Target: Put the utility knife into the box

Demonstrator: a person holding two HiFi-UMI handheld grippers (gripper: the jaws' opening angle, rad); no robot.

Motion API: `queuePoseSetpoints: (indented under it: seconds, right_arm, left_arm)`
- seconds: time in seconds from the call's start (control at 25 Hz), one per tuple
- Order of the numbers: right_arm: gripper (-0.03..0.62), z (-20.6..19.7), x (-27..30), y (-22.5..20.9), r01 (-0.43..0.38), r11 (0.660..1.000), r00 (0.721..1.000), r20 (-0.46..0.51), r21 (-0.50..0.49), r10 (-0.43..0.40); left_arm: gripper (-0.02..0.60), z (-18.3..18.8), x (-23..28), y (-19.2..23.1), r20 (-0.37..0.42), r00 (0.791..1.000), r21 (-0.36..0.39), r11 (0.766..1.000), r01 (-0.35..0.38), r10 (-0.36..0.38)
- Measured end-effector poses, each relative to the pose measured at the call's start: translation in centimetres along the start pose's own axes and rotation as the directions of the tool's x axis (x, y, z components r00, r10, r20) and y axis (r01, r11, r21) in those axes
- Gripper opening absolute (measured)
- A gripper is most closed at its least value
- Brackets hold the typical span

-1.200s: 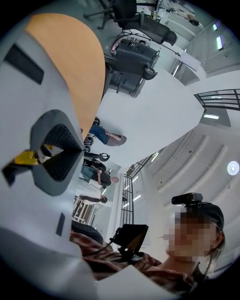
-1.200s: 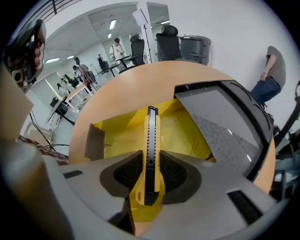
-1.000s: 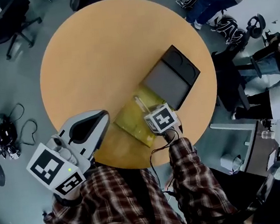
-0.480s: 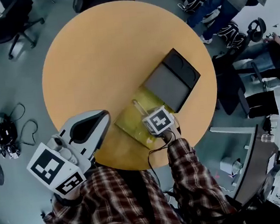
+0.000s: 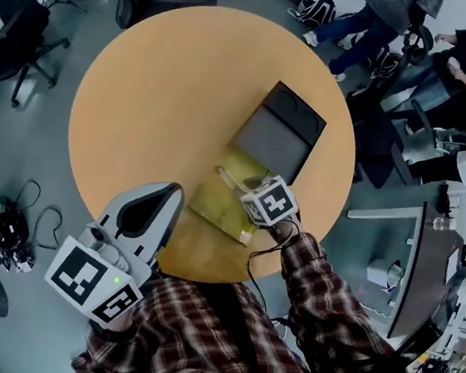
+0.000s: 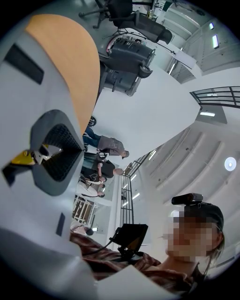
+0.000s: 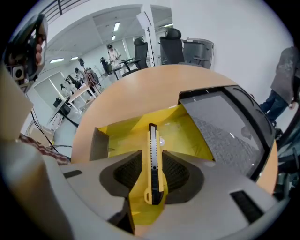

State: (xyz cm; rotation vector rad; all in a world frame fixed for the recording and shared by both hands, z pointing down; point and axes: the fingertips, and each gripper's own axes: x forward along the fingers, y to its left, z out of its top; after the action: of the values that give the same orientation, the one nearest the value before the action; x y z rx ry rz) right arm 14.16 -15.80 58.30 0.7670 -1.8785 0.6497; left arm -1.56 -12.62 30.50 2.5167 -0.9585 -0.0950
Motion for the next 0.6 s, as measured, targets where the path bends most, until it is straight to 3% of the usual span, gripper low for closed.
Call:
queuePoseSetpoints:
  seconds: [0.16, 0.28, 0.44, 0.6]
  right_arm:
    - [0.124, 1.8, -2.3, 0.5, -0.026, 0.995, 0.993, 0.118, 0.095, 0.014]
    - [0.124, 3.7, -5.3, 0.8, -0.044, 0.988, 0.971, 0.239, 0.151, 0.007]
    - [0.116, 6.0, -10.3, 1.6, -0.038, 0.982, 0.915, 0.402, 0.186, -0.040]
    - [0.056, 7.3, -15.7, 2.0, 0.015, 0.977, 0.834, 0.536, 0.212, -0.129]
  left_arm:
    - [0.011, 0.6, 0.1, -0.5, 0.009, 1.000, 0.013, 1.000, 0.022, -0.022]
    - [0.011, 1.2, 0.6, -1.1, 0.014, 0.998, 0.028, 0.998, 0.053, -0.053]
    - [0.011, 1.9, 1.3, -2.2, 0.017, 0.994, 0.051, 0.993, 0.109, -0.110]
    - [0.011, 2.2, 2.5, -3.9, 0.012, 0.986, 0.068, 0.984, 0.165, -0.166]
